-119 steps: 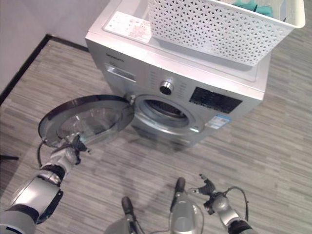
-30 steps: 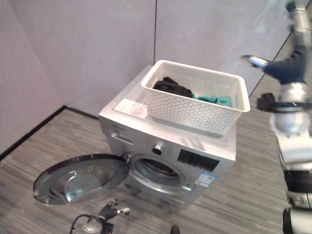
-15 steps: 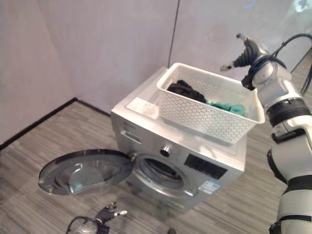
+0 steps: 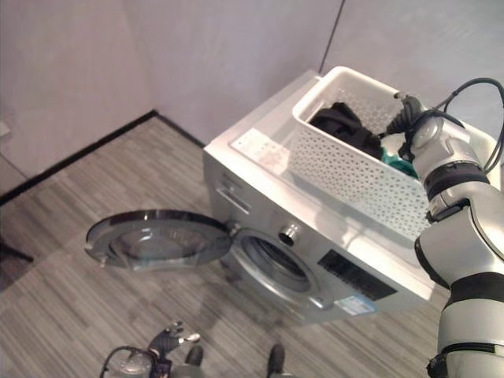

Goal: Grab the laundry basket,head to the washer,open it,put in the laundry and shut it.

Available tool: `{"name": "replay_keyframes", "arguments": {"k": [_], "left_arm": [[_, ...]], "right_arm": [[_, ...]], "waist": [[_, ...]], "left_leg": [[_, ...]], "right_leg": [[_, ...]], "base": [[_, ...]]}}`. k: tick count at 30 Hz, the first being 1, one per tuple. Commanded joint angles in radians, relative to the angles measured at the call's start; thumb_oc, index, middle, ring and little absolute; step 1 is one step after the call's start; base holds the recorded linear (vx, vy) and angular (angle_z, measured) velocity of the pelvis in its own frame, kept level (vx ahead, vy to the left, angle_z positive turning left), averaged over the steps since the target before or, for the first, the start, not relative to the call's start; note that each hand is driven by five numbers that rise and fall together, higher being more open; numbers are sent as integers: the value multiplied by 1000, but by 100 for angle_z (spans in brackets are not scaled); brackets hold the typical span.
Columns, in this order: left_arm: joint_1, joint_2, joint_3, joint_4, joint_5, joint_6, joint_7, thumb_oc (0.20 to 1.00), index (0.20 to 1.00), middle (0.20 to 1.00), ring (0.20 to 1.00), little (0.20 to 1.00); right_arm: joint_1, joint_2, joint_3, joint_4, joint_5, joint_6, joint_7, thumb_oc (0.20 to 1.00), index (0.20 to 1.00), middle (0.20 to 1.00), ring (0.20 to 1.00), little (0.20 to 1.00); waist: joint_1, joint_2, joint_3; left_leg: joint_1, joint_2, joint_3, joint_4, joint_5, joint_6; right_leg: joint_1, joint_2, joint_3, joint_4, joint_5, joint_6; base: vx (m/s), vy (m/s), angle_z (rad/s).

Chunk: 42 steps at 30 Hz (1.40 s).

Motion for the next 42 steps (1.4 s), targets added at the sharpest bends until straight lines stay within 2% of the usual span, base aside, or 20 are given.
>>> {"name": "replay_keyframes", "arguments": {"k": [1,7,11,23,35,42], "left_arm": [[-31,37,-58,1,-18,-32,6,1000,1000,1000,1000,1000],[-50,24,-68,52,-27,-32,7,1000,1000,1000,1000,1000],[-59,22,-74,62,-17,-31,5,1000,1000,1000,1000,1000],[-89,5,-80,108,4,-30,2,1000,1000,1000,1000,1000],[-77,2,-63,111,6,-36,0,1000,1000,1000,1000,1000],[-67,8,-63,96,2,-37,-5,1000,1000,1000,1000,1000]], "right_arm": [[-174,-39,69,66,17,-18,-32,1000,1000,1000,1000,1000],[-180,-41,113,42,40,-24,-6,1000,1000,1000,1000,1000],[-201,-67,150,-5,82,-31,22,1000,1000,1000,1000,1000],[-235,-116,177,-40,210,-37,67,1000,1000,1000,1000,1000],[-200,-123,187,-85,221,-38,112,1000,1000,1000,1000,1000],[-189,-99,198,-89,233,-33,145,1000,1000,1000,1000,1000]], "waist": [[22,-41,24],[31,-45,39],[25,-58,39],[9,-95,23],[5,-103,16],[21,-105,20]], "left_leg": [[-25,18,23,12,9,28],[-45,36,8,5,25,17],[-46,45,9,4,27,11],[6,65,34,0,3,7],[49,71,58,-19,-6,5],[54,77,59,-30,0,2]], "right_leg": [[22,-42,-17,48,-117,19],[13,-24,-31,41,-127,10],[15,-14,-36,38,-132,6],[46,3,-23,28,-137,4],[65,8,-12,21,-141,5],[69,11,-21,16,-140,4]], "base": [[25,-62,20],[22,-48,6],[35,-34,5],[26,-14,-3],[6,2,-5],[-2,-5,-6]]}}
